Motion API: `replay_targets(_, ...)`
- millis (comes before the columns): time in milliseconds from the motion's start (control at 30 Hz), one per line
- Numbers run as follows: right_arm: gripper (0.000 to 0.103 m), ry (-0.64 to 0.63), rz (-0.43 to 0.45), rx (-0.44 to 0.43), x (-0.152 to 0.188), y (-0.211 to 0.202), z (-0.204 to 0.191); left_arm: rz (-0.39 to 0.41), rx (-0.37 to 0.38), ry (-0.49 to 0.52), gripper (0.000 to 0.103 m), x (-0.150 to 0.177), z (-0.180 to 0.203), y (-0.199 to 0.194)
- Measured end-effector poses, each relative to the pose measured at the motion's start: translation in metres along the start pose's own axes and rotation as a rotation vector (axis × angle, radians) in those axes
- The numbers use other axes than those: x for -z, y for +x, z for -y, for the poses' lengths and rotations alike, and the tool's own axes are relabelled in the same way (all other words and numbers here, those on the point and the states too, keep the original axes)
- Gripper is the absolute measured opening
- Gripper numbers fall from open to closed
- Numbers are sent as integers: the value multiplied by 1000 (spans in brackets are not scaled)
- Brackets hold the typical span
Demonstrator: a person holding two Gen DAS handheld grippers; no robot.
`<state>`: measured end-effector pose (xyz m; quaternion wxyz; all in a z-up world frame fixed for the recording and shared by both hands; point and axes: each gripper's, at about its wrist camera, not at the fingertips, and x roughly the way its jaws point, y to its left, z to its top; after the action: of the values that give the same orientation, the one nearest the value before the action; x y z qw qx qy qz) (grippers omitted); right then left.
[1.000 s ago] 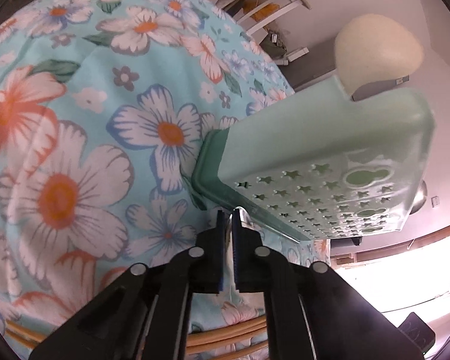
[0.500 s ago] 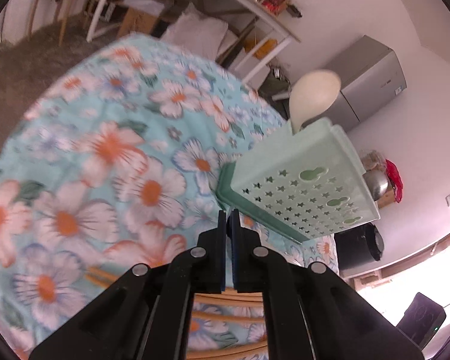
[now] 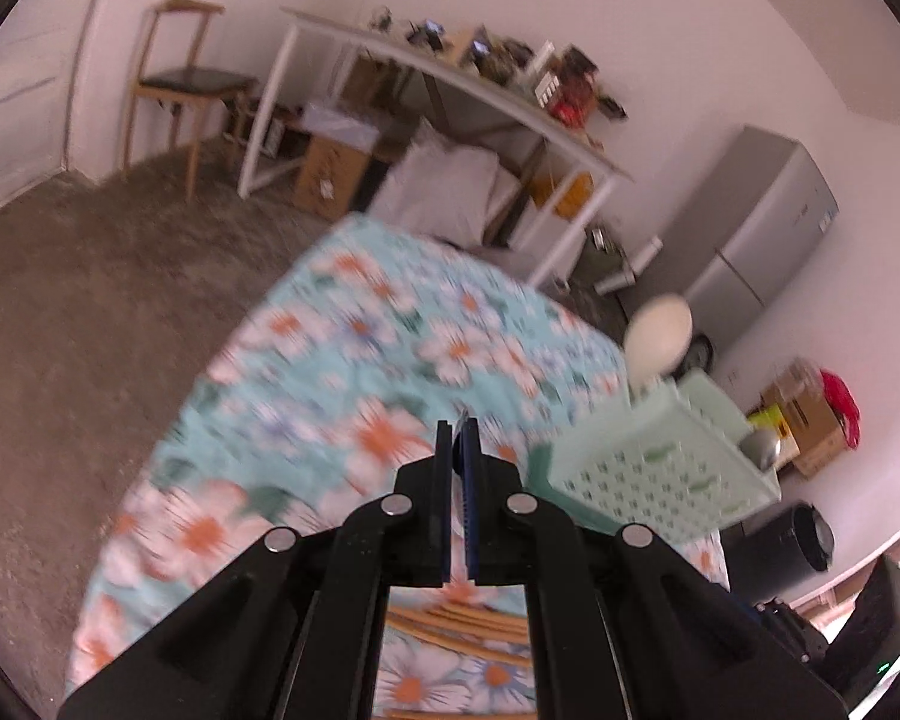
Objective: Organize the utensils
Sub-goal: 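Lift the metal spoon with the left tool while the right tool grasps a white spoon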
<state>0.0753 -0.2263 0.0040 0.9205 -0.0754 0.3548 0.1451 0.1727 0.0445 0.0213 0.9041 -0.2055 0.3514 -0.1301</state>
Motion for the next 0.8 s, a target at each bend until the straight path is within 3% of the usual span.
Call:
replay_targets(133,47,-107,-37,40,-1,24,-16,57,-27,-20,2,-12,-16,-15)
replay_targets(300,47,-194,-71,82,-1,47,-28,70,-41,-49,2,-17,-32,-24)
replay_targets(667,46,-252,-155,105,-16,86,-36,69,-42,-82,2,-13,-47,-22)
replay_targets(800,41,-243,-203,113,-22,104,-38,67,-42,-86,2,-14,-48,-21)
